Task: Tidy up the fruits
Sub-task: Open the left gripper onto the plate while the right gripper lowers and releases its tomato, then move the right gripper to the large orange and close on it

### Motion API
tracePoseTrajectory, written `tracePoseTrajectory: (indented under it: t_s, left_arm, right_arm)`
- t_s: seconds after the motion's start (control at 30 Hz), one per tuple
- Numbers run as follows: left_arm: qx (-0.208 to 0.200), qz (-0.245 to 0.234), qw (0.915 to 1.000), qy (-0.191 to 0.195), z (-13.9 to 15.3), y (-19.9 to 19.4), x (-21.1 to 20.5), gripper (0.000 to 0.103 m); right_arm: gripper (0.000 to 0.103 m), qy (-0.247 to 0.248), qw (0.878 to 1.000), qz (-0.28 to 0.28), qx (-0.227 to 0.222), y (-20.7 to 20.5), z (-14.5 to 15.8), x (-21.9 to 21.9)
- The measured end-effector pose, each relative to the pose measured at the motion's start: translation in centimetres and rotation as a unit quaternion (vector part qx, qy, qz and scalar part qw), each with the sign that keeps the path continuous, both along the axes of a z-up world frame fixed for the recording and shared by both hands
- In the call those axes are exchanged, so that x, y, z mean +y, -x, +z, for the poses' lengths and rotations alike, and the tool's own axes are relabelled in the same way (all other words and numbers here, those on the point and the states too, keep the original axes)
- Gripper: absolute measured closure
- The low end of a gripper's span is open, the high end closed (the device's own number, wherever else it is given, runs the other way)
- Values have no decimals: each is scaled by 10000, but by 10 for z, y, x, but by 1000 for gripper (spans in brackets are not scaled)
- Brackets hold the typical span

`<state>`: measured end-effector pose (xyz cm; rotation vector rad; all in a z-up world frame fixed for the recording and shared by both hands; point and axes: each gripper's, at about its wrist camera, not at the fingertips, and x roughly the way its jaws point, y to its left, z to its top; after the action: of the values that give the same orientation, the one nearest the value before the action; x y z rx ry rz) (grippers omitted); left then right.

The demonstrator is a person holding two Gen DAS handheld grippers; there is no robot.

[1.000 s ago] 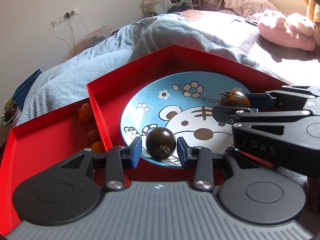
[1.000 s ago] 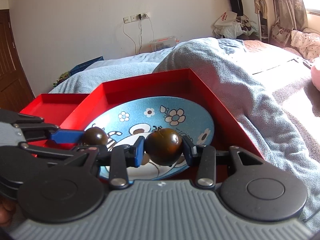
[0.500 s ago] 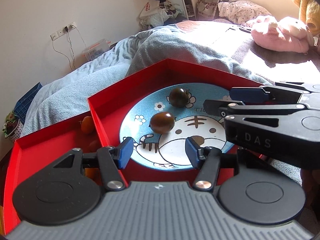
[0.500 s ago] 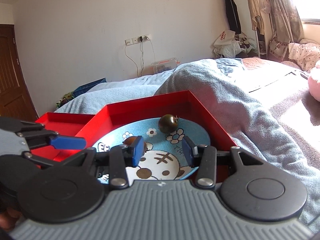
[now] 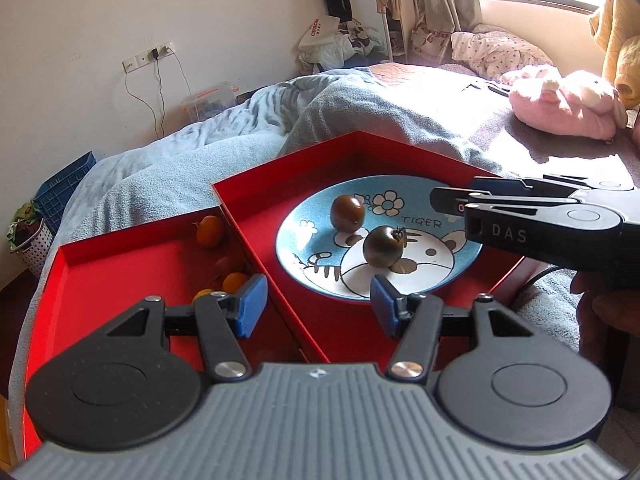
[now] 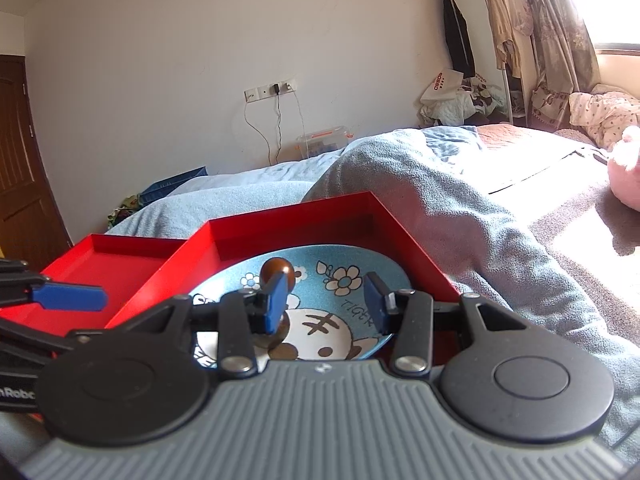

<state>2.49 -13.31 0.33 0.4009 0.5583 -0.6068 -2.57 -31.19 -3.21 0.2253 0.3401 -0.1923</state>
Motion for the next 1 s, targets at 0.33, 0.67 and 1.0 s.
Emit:
tracePoseTrajectory:
  t_s: [0.33,0.67,1.0]
  left_arm:
    - [-40,723,9971,224,6,7,75,40]
    - [101,1397,9893,406,-9,-10,139,40]
    - [153,1207,9913,501,-25,-8,141,40]
  right_arm:
    - [57,438,9987,126,-233,18,15,16]
    - [57,720,9826,1709,25,15,38,66]
    - [59,2227,8793,3684,2036,-46,37,175]
